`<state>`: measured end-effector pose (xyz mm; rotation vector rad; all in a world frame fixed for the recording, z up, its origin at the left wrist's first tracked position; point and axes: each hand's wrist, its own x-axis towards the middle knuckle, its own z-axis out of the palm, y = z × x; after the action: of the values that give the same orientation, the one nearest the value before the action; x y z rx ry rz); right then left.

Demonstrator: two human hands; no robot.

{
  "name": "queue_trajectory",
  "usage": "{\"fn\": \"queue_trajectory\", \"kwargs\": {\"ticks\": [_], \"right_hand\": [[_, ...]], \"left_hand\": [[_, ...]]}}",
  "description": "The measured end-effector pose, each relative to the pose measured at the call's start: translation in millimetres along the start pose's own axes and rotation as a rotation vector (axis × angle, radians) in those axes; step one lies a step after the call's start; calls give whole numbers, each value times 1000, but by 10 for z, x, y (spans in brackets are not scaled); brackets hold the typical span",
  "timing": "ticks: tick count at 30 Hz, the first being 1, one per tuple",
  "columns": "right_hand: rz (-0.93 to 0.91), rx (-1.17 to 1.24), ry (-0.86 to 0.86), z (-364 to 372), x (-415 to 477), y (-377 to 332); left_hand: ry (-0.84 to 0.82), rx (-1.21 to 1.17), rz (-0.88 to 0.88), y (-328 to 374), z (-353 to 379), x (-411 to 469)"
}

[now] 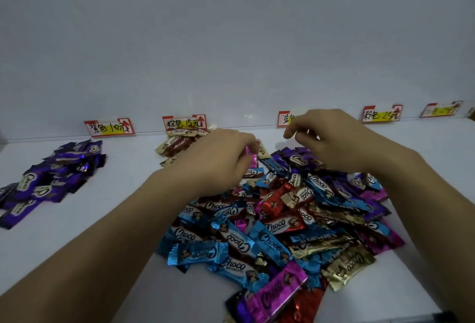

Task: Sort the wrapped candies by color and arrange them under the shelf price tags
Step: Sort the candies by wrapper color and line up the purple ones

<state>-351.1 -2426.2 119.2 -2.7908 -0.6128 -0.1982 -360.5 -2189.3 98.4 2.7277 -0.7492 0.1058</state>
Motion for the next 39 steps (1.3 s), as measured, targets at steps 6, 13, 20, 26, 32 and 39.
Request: {"fn": "queue_trajectory", "kwargs": {"ticks": [6,13,20,26,32,39], "right_hand": [[141,-25,-182,-18,-23,22],[229,212,-266,-160,-49,276],[239,471,-111,-169,-39,331],[234,500,-94,-158,-32,314],[275,541,-46,-184,-37,373],[304,699,-6,-157,-54,197]], "left_hand": [[22,-27,42,106,223,361],[-47,-43,21,174,375,507],[-66,-189,18,181,319,542],[-126,-185,99,269,267,556],[-74,-260,78,296,256,544],[162,-464,-188,174,5,385]]}}
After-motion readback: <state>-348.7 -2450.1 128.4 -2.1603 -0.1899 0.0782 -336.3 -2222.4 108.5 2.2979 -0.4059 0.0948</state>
